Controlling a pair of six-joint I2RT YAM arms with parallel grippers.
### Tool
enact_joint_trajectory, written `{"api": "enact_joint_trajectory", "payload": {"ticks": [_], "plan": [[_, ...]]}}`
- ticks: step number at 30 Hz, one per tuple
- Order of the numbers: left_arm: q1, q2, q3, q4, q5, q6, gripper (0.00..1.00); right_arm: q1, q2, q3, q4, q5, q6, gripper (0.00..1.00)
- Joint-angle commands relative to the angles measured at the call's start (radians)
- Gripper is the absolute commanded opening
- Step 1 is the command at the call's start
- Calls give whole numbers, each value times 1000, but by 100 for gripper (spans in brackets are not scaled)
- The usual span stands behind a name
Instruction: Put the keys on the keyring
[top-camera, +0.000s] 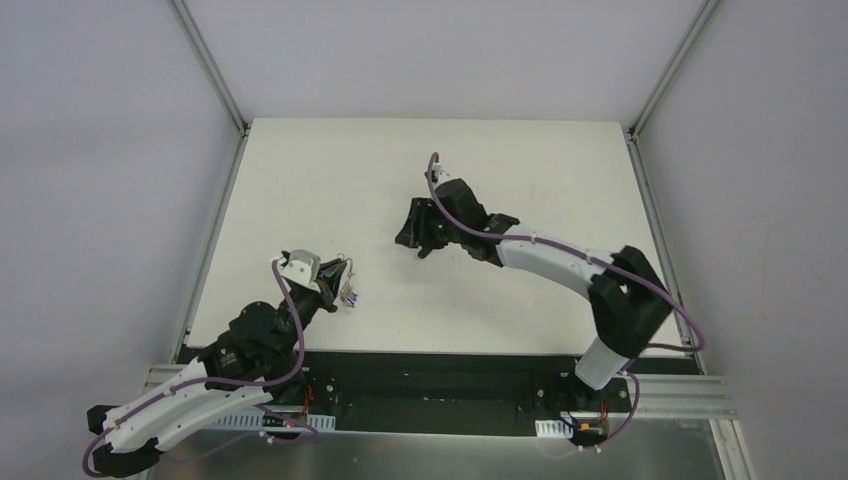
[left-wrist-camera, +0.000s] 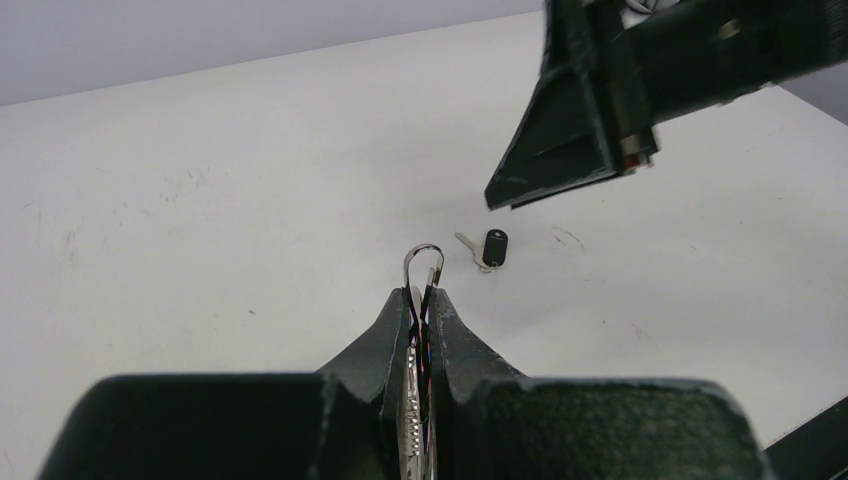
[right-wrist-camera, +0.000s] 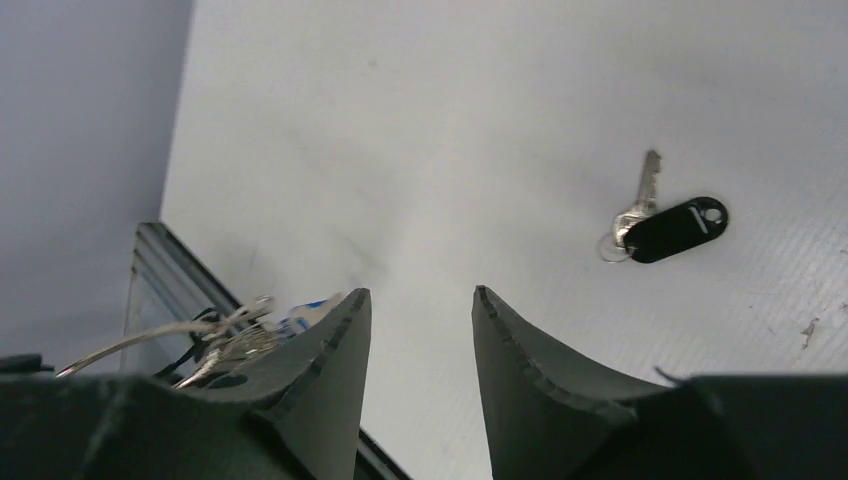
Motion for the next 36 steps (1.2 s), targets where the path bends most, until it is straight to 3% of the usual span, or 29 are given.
{"api": "enact_joint_trajectory", "payload": {"ticks": [1, 6, 10, 17, 25, 36], "plan": [[-3, 6, -1, 32, -3, -8, 0, 48, -188, -24, -148, 101, -111, 45], [-3, 13, 0, 33, 0, -7, 0, 48, -159, -61, -198, 105, 23, 45], [-2, 11, 0, 32, 4, -8, 0, 50, -132, -155, -73, 66, 232, 46], [-2, -2, -2, 31, 10, -7, 0, 74, -79, -253, 107, 190, 448, 47], [-2, -1, -1, 29, 17, -37, 0, 61, -16, -285, 244, 281, 593, 47], [-2, -2, -1, 27, 10, -38, 0, 19, 96, -305, 350, 257, 719, 44]]}}
